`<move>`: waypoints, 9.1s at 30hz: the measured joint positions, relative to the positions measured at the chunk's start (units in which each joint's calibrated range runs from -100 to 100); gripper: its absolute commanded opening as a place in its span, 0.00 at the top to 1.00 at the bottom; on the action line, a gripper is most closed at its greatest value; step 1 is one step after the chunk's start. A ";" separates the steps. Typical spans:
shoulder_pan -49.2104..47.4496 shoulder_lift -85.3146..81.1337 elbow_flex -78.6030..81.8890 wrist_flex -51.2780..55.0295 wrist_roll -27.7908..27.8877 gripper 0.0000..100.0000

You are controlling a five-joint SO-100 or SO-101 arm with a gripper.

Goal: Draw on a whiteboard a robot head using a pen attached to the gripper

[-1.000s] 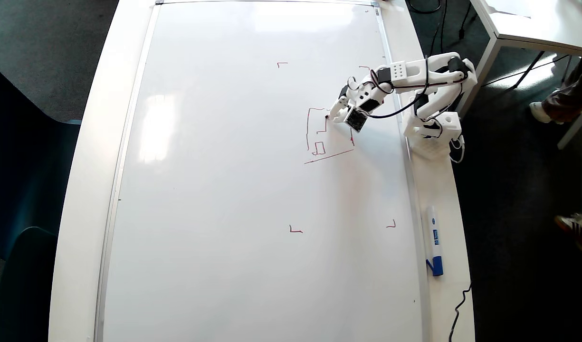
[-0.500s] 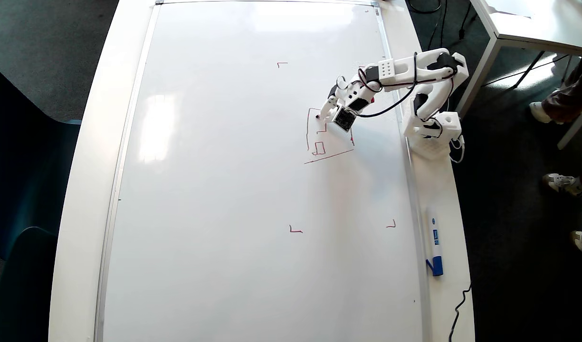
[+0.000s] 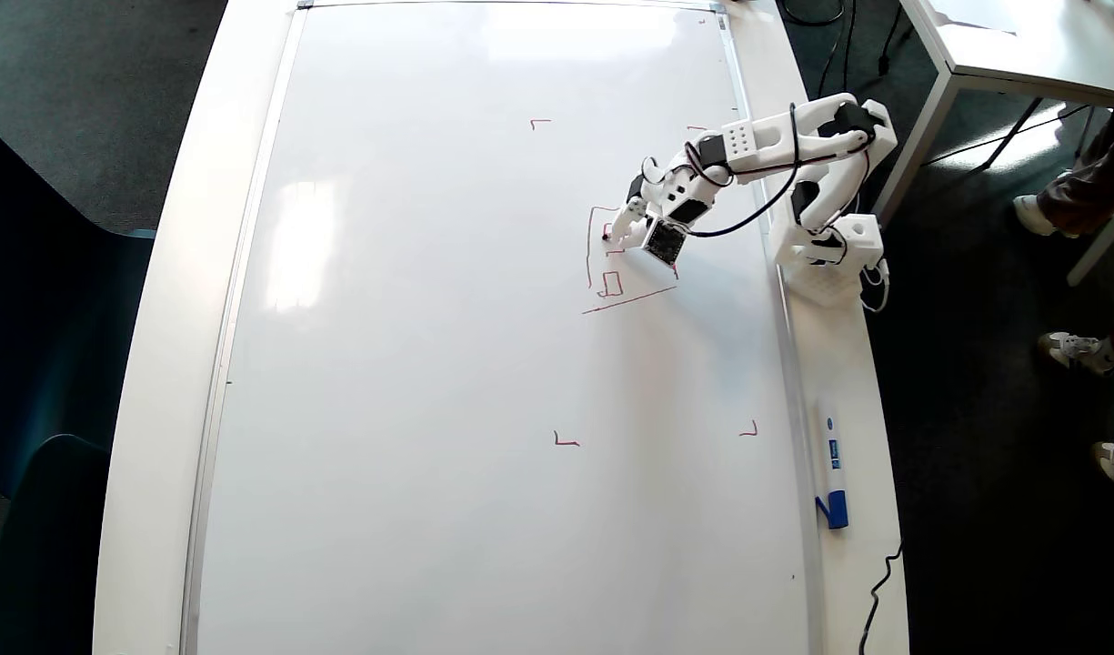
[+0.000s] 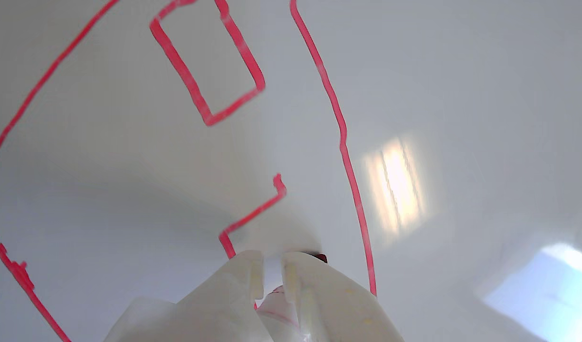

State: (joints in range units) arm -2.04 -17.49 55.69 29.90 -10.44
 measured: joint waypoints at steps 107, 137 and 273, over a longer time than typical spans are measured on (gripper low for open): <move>-3.24 -19.48 14.53 11.23 -1.16 0.99; -8.45 -20.33 14.98 9.12 -1.27 0.99; -6.26 24.23 -28.32 -0.59 -0.11 0.99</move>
State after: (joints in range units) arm -8.30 6.73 27.36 29.31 -10.54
